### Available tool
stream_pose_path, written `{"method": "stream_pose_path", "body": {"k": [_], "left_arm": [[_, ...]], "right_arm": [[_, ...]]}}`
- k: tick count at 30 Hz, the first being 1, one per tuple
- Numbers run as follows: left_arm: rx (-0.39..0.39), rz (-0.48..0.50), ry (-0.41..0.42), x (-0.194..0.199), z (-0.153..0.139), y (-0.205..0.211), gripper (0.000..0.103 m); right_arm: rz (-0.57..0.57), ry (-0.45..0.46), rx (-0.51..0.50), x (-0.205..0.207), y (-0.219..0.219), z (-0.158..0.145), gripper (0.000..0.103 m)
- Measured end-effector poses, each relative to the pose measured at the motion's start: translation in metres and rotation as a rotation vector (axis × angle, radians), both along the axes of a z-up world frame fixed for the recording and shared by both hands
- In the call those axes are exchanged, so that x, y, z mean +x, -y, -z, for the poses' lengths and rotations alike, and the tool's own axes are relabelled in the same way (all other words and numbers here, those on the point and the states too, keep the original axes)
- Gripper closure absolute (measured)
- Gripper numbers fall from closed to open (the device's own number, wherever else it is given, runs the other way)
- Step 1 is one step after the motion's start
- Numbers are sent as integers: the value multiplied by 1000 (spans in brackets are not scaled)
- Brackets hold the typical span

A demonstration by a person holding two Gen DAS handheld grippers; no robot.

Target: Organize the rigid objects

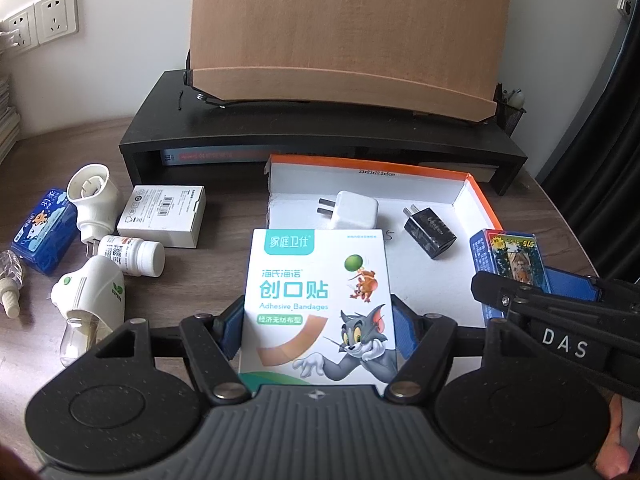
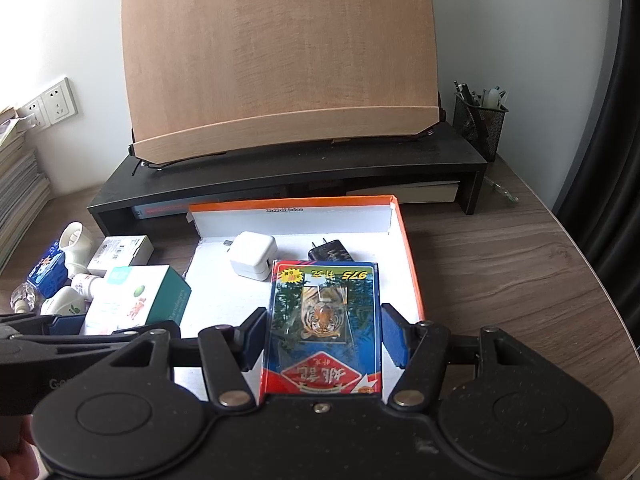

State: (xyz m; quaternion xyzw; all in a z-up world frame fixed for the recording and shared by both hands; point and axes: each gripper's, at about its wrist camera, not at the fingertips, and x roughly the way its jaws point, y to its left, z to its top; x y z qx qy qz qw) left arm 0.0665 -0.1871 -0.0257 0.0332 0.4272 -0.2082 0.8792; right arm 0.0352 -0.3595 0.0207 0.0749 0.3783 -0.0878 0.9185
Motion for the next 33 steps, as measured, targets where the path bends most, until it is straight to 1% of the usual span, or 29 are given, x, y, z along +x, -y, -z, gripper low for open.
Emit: {"method": "stream_pose_path", "body": {"k": [14,33], "left_arm": [[6,6,0,-2,2,1,32],[9,-2,-6,2,4,1,32]], "right_arm": [[-4,-5,-7,2,1,-1,31],[-21,-36,-11,6,2,3,31]]}}
